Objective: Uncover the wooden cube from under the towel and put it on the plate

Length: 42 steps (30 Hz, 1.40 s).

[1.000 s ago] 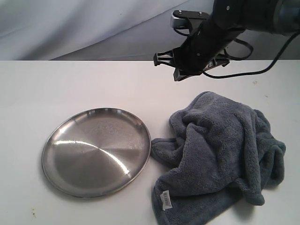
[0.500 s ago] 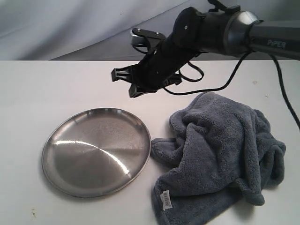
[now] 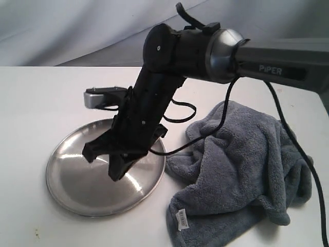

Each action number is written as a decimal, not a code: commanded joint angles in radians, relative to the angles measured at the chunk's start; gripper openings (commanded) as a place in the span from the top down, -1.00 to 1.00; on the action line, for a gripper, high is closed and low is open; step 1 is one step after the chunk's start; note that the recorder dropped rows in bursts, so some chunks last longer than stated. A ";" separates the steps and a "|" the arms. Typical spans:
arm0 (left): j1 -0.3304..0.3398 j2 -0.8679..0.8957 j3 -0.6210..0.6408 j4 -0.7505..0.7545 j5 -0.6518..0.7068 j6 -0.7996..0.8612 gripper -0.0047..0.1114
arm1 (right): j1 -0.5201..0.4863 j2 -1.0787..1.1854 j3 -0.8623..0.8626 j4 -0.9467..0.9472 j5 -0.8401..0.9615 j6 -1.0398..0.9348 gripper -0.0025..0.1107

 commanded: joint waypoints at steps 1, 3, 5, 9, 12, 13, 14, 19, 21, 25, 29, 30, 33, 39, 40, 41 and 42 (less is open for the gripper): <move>-0.005 -0.004 0.004 -0.002 -0.003 -0.003 0.92 | 0.046 -0.057 0.073 -0.076 0.042 0.010 0.96; -0.005 -0.004 0.004 -0.002 -0.003 -0.003 0.92 | 0.053 -0.085 0.122 -0.103 0.042 0.023 0.96; -0.005 -0.004 0.004 -0.002 -0.003 -0.003 0.92 | 0.055 -0.122 0.187 -0.124 0.042 0.038 0.96; -0.005 -0.004 0.004 -0.002 -0.003 -0.003 0.92 | 0.055 -0.204 0.307 -0.257 0.042 0.116 0.96; -0.005 -0.004 0.004 -0.002 -0.003 -0.003 0.92 | 0.055 -0.270 0.406 -0.363 0.042 0.179 0.96; -0.005 -0.004 0.004 -0.002 -0.003 -0.003 0.92 | 0.055 -0.295 0.438 -0.406 0.042 0.208 0.96; -0.005 -0.004 0.004 -0.002 -0.003 -0.003 0.92 | 0.055 -0.319 0.467 -0.457 0.042 0.246 0.96; -0.005 -0.004 0.004 -0.002 -0.003 -0.003 0.92 | 0.051 -0.425 0.575 -0.694 0.042 0.408 0.96; -0.005 -0.004 0.004 -0.002 -0.003 -0.003 0.92 | 0.051 -0.463 0.606 -0.790 0.031 0.473 0.96; -0.005 -0.004 0.004 -0.002 -0.003 -0.003 0.92 | 0.051 -0.507 0.622 -0.971 0.022 0.618 0.96; -0.005 -0.004 0.004 -0.002 -0.003 -0.003 0.92 | 0.051 -0.532 0.622 -1.130 -0.064 0.747 0.96; -0.005 -0.004 0.004 -0.002 -0.003 -0.003 0.92 | 0.048 -0.530 0.620 -1.200 -0.102 0.804 0.96; -0.005 -0.004 0.004 -0.002 -0.003 -0.003 0.92 | -0.008 -0.518 0.620 -1.250 -0.264 0.894 0.96; -0.005 -0.004 0.004 -0.002 -0.003 -0.003 0.92 | -0.210 -0.444 0.557 -1.200 -0.589 1.013 0.96; -0.005 -0.004 0.004 -0.002 -0.003 -0.003 0.92 | -0.229 -0.406 0.507 -1.164 -0.593 1.013 0.96; -0.005 -0.004 0.004 -0.002 -0.003 -0.003 0.92 | -0.239 -0.378 0.476 -1.140 -0.593 1.013 0.96; -0.005 -0.004 0.004 -0.002 -0.003 -0.003 0.92 | -0.239 -0.338 0.414 -1.120 -0.593 1.008 0.96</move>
